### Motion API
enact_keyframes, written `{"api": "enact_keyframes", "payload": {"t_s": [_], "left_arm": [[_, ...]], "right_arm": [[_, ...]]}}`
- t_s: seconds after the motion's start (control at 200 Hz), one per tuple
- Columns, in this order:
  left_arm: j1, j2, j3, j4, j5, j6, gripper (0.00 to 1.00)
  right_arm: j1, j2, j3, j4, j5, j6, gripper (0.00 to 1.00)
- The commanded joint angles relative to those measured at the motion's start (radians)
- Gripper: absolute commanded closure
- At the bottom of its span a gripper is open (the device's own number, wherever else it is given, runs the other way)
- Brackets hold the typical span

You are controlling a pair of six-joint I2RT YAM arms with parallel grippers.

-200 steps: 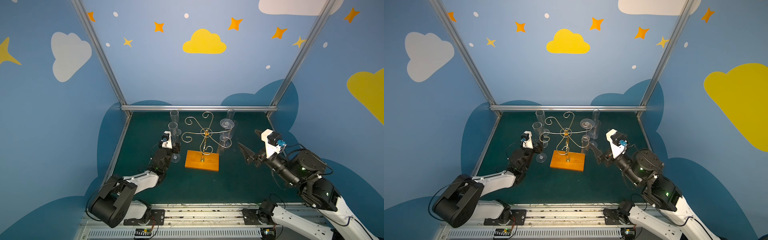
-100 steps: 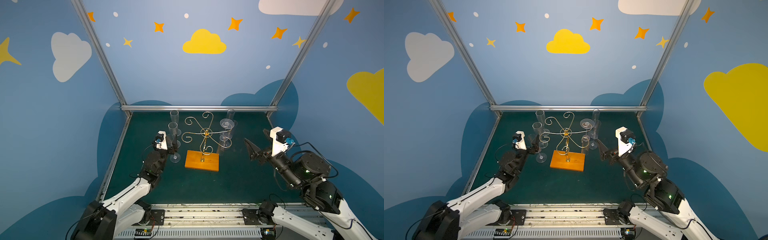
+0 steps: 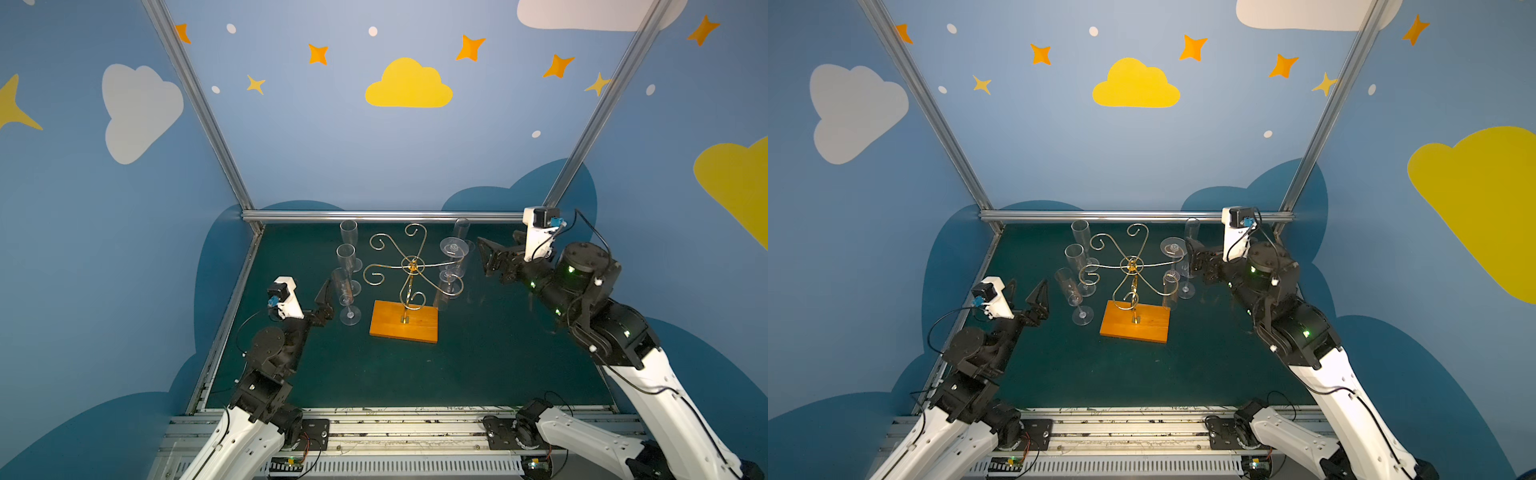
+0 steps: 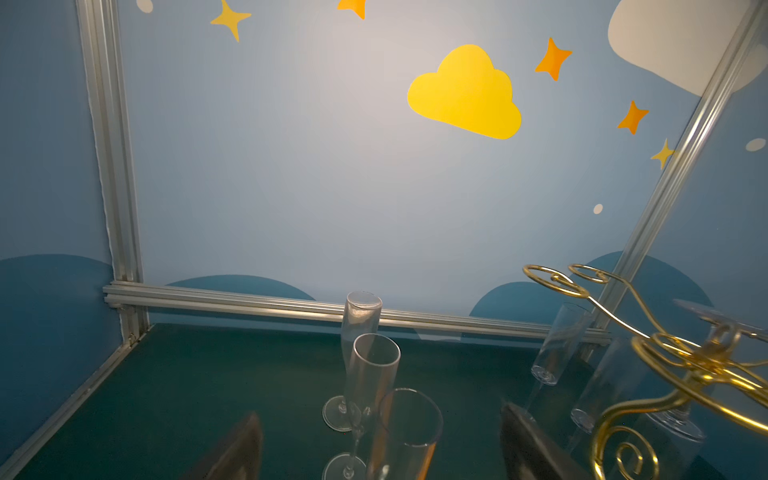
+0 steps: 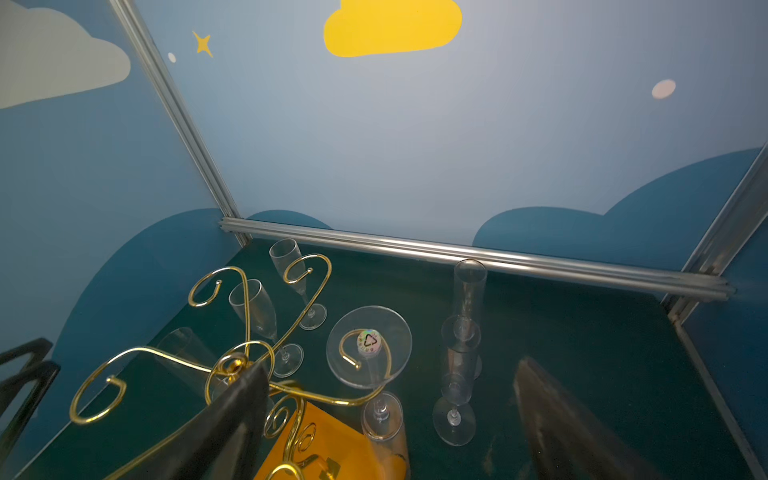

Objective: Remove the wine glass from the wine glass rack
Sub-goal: 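Draw the left gripper back while the right reaches to a hanging glass stem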

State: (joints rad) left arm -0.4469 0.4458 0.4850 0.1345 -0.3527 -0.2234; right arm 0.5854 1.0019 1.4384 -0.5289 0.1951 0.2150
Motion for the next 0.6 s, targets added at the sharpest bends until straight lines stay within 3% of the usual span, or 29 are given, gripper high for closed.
{"api": "enact_keyframes", "payload": {"t_s": [0.0,0.12,0.355,0.596], "left_arm": [[0.004,-0.030,0.074,-0.197,0.061,-0.073,0.12],[0.003,-0.044,0.117,-0.289,0.102,-0.104,0.11],[0.004,-0.055,0.132,-0.319,0.164,-0.197,0.10],[0.004,0.009,0.150,-0.274,0.195,-0.175,0.09]], "right_arm": [[-0.085,0.055,0.067,-0.060,-0.223,0.150,0.11],[-0.183,0.100,0.073,-0.032,-0.401,0.225,0.15],[-0.402,0.171,0.020,0.042,-0.825,0.402,0.34],[-0.503,0.210,-0.087,0.199,-1.027,0.522,0.49]]}}
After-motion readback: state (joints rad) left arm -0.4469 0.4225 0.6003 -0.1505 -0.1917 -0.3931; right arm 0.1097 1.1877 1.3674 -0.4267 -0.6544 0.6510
